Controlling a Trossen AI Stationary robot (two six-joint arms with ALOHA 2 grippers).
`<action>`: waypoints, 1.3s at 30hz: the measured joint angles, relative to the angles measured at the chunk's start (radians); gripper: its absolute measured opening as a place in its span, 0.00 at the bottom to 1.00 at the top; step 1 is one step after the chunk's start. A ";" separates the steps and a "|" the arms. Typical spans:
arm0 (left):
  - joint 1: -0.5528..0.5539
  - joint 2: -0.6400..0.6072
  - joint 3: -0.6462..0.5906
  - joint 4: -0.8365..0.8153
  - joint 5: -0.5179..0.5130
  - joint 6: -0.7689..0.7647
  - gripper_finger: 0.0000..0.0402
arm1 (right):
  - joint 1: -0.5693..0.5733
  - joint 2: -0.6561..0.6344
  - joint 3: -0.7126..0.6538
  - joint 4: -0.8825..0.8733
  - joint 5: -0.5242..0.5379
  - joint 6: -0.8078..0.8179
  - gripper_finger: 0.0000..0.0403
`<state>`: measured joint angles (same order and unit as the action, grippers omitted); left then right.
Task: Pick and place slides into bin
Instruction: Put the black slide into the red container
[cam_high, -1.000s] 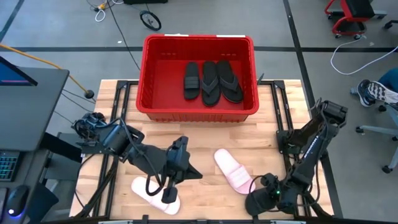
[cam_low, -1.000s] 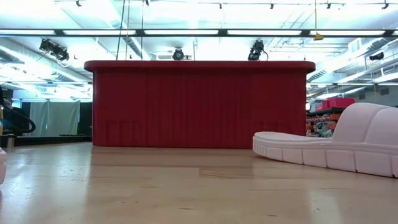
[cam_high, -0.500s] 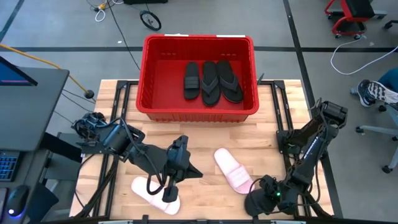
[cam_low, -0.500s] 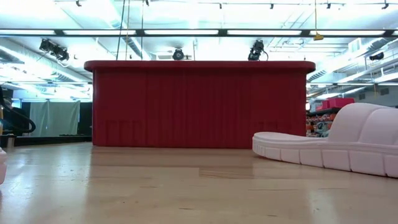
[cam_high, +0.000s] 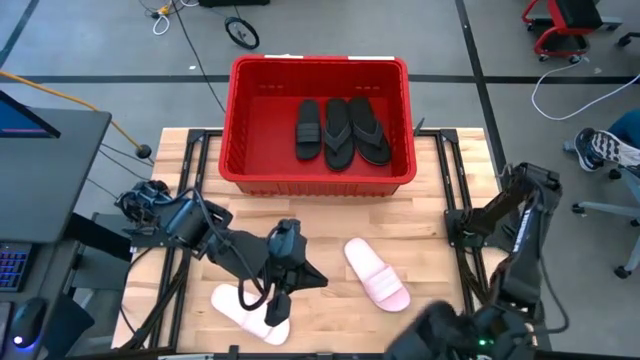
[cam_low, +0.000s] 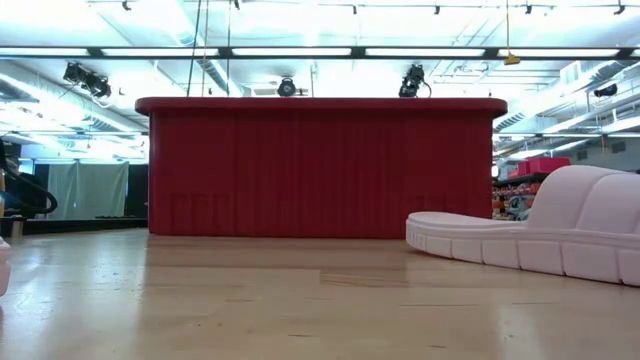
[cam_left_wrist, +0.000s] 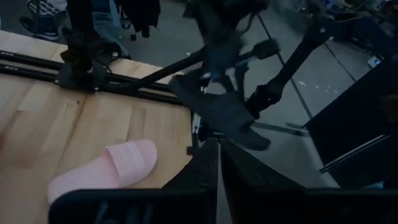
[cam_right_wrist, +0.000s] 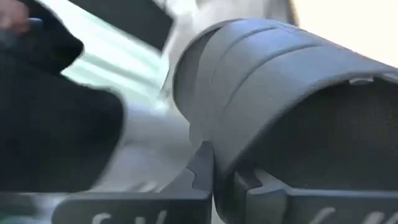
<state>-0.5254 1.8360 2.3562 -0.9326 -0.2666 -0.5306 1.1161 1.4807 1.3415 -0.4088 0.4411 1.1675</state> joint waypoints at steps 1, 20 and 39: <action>0.001 -0.004 -0.001 -0.002 -0.001 0.000 0.04 | -0.013 0.000 0.038 -0.022 0.059 -0.125 0.03; 0.097 -0.263 0.000 -0.245 -0.313 0.360 0.06 | -0.953 0.010 0.435 -0.479 -0.190 -0.926 0.02; 0.624 -0.245 -0.026 -0.544 -0.145 0.423 0.58 | -1.261 0.123 0.435 -0.299 -0.383 -1.358 0.02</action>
<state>0.0987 1.5913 2.3301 -1.4771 -0.4114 -0.1071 -0.1452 1.6034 1.7767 -0.7076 0.0578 -0.1908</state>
